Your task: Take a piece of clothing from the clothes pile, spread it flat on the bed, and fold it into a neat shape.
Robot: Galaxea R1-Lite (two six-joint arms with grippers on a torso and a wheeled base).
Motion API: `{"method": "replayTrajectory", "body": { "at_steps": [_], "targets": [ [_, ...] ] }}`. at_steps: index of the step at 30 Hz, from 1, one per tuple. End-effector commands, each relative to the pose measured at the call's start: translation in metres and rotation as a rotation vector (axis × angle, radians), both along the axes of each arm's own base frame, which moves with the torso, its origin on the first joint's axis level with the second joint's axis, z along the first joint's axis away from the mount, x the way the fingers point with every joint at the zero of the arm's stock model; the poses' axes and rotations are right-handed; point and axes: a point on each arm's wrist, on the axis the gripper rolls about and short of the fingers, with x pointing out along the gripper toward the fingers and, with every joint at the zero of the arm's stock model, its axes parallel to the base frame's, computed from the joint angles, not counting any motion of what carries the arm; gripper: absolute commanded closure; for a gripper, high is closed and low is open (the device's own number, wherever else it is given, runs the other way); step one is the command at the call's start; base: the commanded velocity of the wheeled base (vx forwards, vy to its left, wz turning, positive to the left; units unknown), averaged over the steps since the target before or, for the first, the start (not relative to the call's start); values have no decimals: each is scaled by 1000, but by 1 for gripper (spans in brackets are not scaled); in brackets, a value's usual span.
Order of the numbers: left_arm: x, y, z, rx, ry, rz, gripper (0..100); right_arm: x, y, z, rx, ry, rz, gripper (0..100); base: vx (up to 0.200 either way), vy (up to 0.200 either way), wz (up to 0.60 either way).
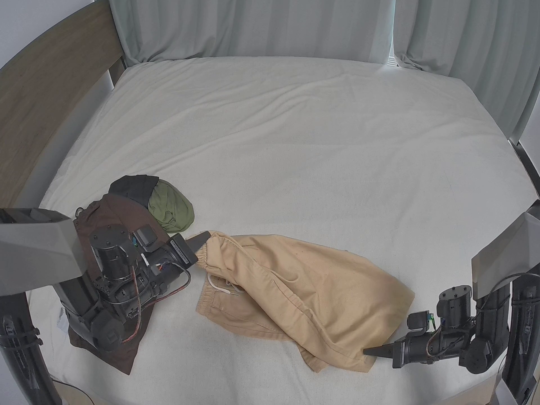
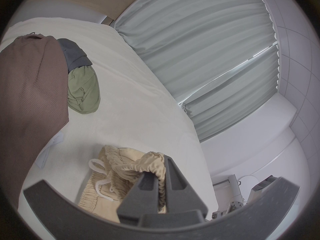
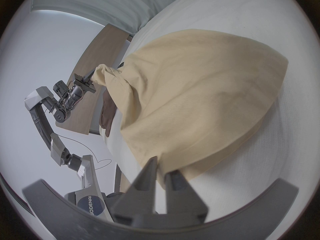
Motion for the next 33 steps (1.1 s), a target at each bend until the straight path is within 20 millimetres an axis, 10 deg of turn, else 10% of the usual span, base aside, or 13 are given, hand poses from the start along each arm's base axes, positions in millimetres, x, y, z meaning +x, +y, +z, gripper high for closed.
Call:
{"method": "replayTrajectory", "body": {
  "at_steps": [1, 33],
  "targets": [
    [1, 0, -4, 3, 9, 2, 100, 5, -2, 6, 14, -40, -16, 100, 0, 0, 0],
    [2, -1, -7, 6, 18, 0, 100, 86, -76, 86, 280, -368, -356, 100, 0, 0, 0]
  ]
}}
